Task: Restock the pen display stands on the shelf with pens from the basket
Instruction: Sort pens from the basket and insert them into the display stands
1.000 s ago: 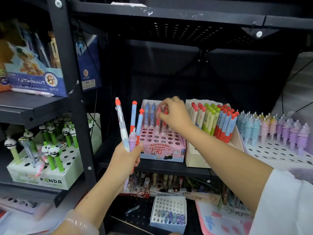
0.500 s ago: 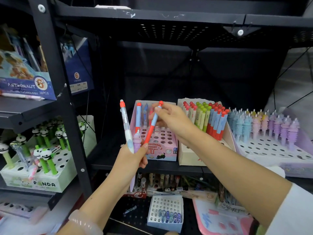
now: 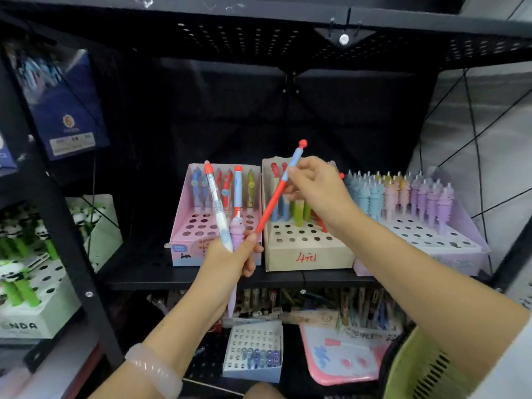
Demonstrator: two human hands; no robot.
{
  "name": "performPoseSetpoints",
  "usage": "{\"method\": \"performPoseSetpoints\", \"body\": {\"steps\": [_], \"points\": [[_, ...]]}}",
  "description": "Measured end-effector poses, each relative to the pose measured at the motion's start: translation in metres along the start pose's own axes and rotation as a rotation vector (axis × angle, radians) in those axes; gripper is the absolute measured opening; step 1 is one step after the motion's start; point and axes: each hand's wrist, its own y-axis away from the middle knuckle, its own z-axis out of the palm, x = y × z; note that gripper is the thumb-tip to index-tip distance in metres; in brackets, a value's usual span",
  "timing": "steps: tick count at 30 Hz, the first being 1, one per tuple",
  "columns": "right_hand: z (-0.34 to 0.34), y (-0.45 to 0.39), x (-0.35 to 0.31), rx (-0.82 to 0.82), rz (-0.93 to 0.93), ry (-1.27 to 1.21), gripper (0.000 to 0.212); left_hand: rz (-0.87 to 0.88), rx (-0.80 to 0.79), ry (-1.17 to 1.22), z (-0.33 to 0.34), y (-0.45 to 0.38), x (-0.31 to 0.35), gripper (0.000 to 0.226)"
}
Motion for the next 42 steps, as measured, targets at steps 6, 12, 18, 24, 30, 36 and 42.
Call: {"method": "performPoseSetpoints", "body": {"steps": [6, 12, 18, 24, 30, 36, 42], "points": [[-0.06, -0.011, 0.002, 0.376, -0.242, 0.438, 0.01, -0.044, -0.03, 0.057, 0.024, 0.001, -0.001, 0.014], [-0.086, -0.005, 0.026, 0.381, -0.22, 0.661, 0.014, -0.051, -0.085, 0.026, 0.036, 0.004, -0.006, 0.014], [-0.085, 0.001, 0.047, 0.258, -0.144, 0.709, 0.012, -0.069, -0.098, 0.005, 0.042, 0.005, -0.007, 0.015], [-0.08, 0.001, 0.049, 0.03, -0.008, 0.875, 0.017, -0.061, -0.11, -0.012, 0.041, 0.006, -0.007, 0.015], [-0.073, 0.015, 0.033, 0.298, -0.169, 0.767, 0.018, -0.057, -0.148, -0.012, 0.04, 0.01, -0.005, 0.013], [-0.024, 0.028, 0.01, -0.235, 0.122, 0.266, 0.01, -0.03, -0.18, 0.014, 0.046, 0.012, -0.003, 0.014], [-0.015, 0.029, 0.012, -0.178, 0.119, 0.207, 0.007, -0.066, -0.227, 0.122, 0.045, 0.013, 0.0, 0.009]]}}
